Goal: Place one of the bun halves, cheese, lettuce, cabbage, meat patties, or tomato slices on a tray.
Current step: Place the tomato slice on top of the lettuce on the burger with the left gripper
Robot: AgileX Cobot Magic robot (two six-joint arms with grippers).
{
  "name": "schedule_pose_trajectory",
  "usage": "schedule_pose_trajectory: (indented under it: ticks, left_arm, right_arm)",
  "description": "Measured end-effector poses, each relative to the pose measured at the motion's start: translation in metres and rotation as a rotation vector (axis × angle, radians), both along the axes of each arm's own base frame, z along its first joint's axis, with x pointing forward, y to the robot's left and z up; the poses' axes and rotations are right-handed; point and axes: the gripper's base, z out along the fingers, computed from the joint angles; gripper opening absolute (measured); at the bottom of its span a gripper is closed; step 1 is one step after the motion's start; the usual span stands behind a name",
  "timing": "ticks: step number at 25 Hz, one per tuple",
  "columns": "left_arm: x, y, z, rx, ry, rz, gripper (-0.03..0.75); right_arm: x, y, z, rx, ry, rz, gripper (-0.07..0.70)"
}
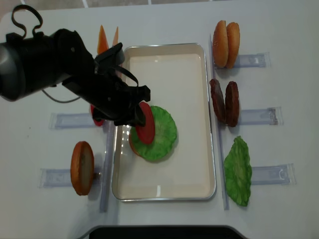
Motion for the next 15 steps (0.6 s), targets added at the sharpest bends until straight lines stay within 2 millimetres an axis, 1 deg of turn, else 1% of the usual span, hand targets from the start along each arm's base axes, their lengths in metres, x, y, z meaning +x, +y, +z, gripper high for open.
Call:
schedule_pose_trajectory:
  ticks: [15]
  left_arm:
    - [0.0012,0.0003,-0.0005,0.001,-0.021,-0.001,0.057]
  right_arm:
    - [0.0000,0.0000,0.0000,0.000,0.000,0.000,0.464]
